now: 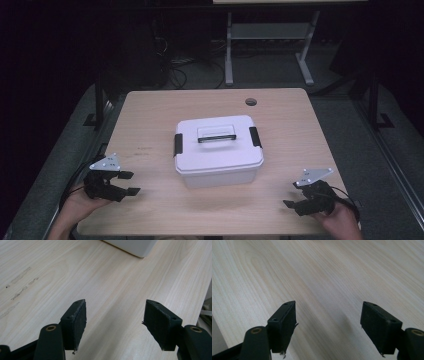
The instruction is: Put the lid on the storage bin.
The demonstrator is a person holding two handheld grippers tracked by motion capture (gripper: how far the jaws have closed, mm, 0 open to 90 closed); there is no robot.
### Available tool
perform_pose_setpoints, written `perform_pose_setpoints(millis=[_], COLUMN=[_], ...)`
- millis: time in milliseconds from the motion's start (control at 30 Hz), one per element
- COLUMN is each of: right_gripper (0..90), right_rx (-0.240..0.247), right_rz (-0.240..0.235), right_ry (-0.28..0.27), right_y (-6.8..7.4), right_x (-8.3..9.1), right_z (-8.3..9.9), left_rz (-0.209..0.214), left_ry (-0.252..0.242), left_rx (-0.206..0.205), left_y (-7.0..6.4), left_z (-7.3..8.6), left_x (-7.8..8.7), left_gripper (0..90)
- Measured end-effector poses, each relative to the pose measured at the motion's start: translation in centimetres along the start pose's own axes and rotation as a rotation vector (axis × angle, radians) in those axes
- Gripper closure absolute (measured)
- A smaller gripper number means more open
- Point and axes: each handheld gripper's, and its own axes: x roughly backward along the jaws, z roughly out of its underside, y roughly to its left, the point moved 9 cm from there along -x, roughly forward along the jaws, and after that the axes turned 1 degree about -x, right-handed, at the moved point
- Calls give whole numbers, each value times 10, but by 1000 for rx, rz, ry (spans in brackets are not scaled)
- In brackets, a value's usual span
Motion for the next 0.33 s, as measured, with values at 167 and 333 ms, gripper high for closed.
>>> perform_pose_setpoints(millis=[167,333], right_gripper=[281,281], right_rx=[0,3], right_rz=[0,1], right_ry=[4,3], right_y=[0,0], right_x=[0,0], right_z=[1,0], left_rz=[2,3], left_ry=[-2,-1], left_rx=[6,3], left_y=[-1,0], left_z=[2,4], left_x=[-2,-2], left_gripper=[338,336])
